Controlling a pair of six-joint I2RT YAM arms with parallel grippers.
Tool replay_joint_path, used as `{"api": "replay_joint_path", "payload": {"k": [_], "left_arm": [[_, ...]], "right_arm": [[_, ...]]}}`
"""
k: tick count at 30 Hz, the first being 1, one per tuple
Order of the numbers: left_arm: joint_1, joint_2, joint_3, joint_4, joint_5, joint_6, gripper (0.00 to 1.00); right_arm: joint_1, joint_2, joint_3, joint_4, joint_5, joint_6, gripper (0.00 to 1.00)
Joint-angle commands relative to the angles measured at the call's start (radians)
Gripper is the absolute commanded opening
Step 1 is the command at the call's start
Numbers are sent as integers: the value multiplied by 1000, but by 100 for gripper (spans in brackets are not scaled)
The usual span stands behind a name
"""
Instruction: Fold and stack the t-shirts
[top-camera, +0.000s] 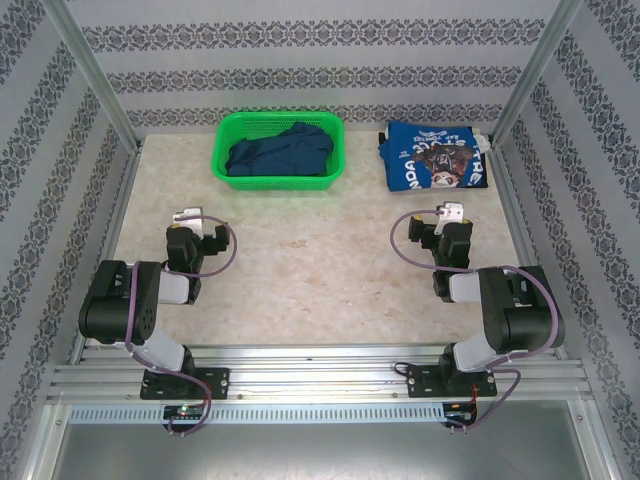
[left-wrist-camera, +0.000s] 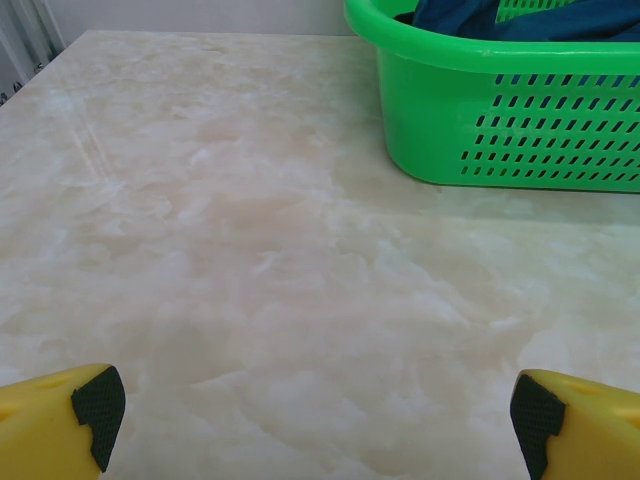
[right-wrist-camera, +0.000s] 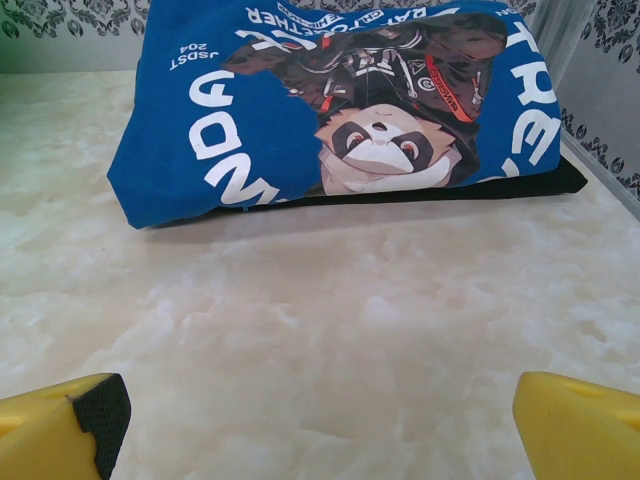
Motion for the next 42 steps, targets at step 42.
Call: {"api": "replay_joint_path", "payload": {"k": [42], "left_arm": [[-234,1065,2249,-1869,43,-197,83]], "right_arm": [[566,-529,406,-1284,-9,249,98]]}}
